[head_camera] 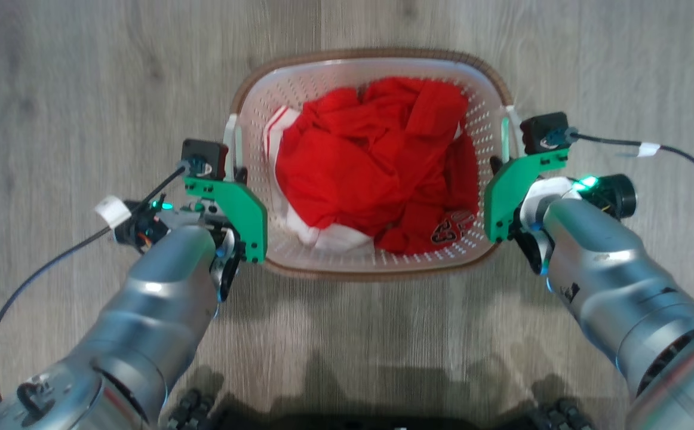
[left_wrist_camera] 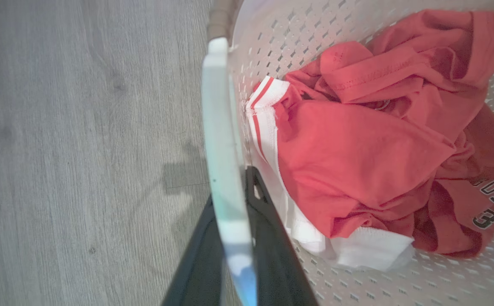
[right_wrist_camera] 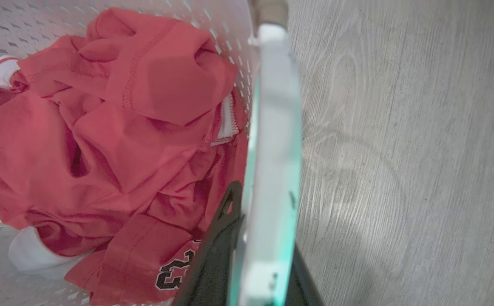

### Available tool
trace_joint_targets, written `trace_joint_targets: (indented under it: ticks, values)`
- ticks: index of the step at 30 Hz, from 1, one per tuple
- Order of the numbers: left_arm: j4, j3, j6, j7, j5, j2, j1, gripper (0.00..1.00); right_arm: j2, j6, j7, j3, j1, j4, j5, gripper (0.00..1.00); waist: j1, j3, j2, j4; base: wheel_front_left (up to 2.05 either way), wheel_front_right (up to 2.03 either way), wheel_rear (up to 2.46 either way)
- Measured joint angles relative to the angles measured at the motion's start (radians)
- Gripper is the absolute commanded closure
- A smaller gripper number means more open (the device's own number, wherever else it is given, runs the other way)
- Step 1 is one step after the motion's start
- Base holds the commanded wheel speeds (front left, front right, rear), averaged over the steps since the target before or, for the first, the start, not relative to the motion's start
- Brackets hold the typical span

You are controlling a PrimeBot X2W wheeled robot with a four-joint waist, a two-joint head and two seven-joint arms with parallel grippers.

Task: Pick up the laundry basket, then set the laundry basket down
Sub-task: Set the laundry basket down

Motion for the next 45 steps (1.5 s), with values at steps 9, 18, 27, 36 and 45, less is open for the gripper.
trace_joint_targets:
  ticks: [9, 18, 27, 36, 45]
  values:
    - [-0.003, -0.004, 0.011, -0.019, 0.005, -0.002, -0.065, 1.0, -0.008, 0.0, -0.024, -0.083, -0.042, -0.001, -0.088, 1.0, 0.0, 0.14, 0.0001, 0.005, 0.0, 0.0, 0.0]
    - [-0.003, -0.009, 0.017, -0.03, 0.015, -0.002, -0.113, 1.0, -0.008, 0.0, -0.034, -0.16, -0.072, -0.002, -0.169, 1.0, -0.0002, 0.203, 0.0001, 0.002, 0.0, 0.0, 0.0]
    - [-0.007, -0.014, 0.023, -0.034, 0.016, -0.003, -0.125, 1.0, -0.007, 0.0, -0.034, -0.232, -0.075, -0.003, -0.242, 1.0, -0.0002, 0.226, 0.0001, 0.004, 0.0, 0.0, 0.0]
    - [-0.018, -0.017, 0.027, -0.038, 0.015, -0.003, -0.125, 1.0, -0.006, 0.0, -0.033, -0.297, -0.075, -0.002, -0.314, 1.0, -0.0002, 0.241, 0.0001, 0.01, 0.0, 0.0, 0.0]
    - [-0.026, -0.022, 0.032, -0.038, 0.012, -0.003, -0.125, 1.0, -0.004, 0.0, -0.025, -0.352, -0.074, -0.002, -0.371, 1.0, -0.0002, 0.247, 0.0001, 0.014, 0.0, 0.0, 0.0]
